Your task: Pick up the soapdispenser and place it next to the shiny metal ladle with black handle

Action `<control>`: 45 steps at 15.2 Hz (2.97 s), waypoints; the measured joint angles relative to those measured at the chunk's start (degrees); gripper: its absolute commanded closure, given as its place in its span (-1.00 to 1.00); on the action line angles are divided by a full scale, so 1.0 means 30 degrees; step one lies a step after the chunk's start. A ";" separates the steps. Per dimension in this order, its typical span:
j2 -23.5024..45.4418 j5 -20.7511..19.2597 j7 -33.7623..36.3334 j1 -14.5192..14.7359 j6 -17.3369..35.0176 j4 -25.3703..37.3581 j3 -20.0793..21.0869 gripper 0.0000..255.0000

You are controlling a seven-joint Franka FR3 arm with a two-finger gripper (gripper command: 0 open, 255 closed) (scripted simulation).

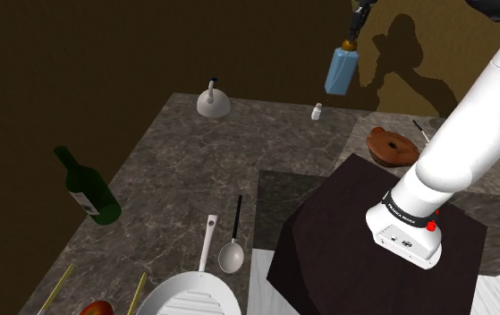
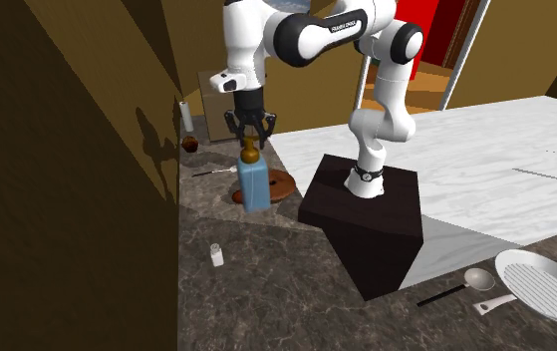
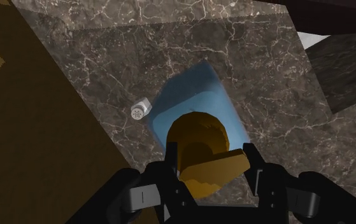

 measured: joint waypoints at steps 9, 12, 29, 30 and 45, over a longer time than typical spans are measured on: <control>0.0533 0.0277 -0.0189 -0.0176 -0.2465 0.2917 -0.0108 1.00; 0.0079 0.0036 0.0482 0.0239 -0.2486 0.2556 0.0185 1.00; -0.3862 -0.1329 0.8774 0.3976 0.0894 -0.4462 0.4585 1.00; -0.3762 -0.1266 0.9167 0.4152 0.1098 -0.4582 0.4811 1.00; -0.1933 -0.0540 1.5474 0.7063 0.3704 -0.5425 0.8392 1.00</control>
